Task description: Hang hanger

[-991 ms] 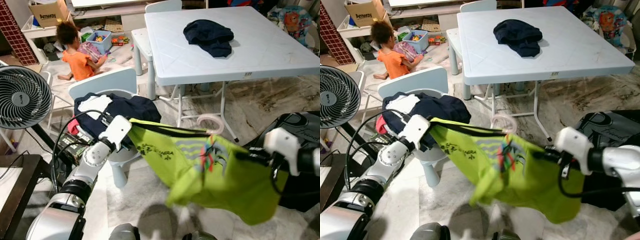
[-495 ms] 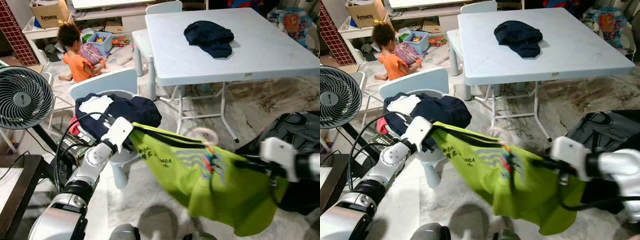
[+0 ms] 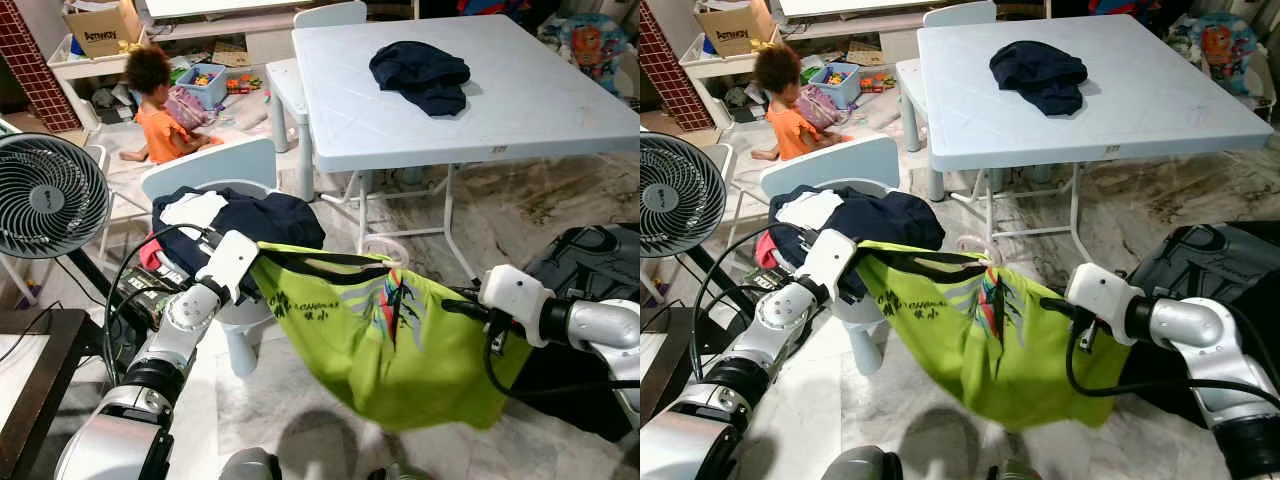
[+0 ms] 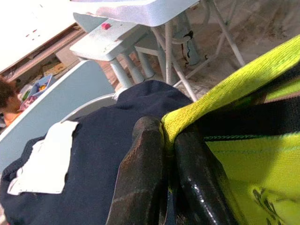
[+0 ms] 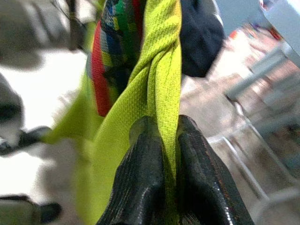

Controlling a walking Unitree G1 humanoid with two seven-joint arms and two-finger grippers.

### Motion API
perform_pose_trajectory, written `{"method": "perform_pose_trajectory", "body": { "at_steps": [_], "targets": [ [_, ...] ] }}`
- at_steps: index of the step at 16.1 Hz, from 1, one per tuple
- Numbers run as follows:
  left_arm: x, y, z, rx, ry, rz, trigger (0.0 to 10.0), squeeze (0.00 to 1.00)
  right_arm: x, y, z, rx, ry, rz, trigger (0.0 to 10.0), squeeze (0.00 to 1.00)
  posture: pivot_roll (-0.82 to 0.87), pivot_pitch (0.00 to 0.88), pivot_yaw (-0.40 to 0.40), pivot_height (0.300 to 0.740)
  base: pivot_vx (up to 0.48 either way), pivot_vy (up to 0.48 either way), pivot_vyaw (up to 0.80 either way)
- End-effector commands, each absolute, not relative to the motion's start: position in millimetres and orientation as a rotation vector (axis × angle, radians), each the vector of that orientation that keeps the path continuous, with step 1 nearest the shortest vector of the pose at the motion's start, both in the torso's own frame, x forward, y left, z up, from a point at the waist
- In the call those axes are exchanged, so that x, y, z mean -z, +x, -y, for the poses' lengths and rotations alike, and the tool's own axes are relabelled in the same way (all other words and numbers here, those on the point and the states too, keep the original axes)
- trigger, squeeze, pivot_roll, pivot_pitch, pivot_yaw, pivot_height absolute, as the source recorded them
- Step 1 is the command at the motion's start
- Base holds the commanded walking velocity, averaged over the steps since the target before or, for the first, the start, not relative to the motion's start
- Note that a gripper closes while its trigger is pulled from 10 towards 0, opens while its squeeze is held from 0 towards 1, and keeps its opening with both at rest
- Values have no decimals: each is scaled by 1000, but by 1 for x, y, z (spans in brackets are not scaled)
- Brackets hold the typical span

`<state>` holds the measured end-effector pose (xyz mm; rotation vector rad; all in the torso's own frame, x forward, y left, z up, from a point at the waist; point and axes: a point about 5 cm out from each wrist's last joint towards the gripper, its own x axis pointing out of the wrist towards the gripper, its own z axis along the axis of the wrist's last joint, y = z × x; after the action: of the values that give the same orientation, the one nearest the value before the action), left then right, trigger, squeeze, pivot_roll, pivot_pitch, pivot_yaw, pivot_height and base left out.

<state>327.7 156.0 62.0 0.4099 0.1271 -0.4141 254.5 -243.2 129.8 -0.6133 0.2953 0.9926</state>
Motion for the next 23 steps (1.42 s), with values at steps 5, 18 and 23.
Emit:
{"method": "perform_pose_trajectory", "body": {
  "at_steps": [5,18,23],
  "targets": [
    [-59,328,-175,336,406,-171,0,0,-181,239,270,-1111,-537,-293,10000,0,-97,0,51,740,0,0,0],
    [-57,328,-171,329,333,-189,706,0,-203,224,285,-1142,-393,-299,10000,0,-99,0,58,740,0,0,0],
    [-64,331,-169,326,326,-160,902,0,-179,243,288,-988,-622,-346,10000,0,-98,0,59,740,0,0,0]
  ]
}}
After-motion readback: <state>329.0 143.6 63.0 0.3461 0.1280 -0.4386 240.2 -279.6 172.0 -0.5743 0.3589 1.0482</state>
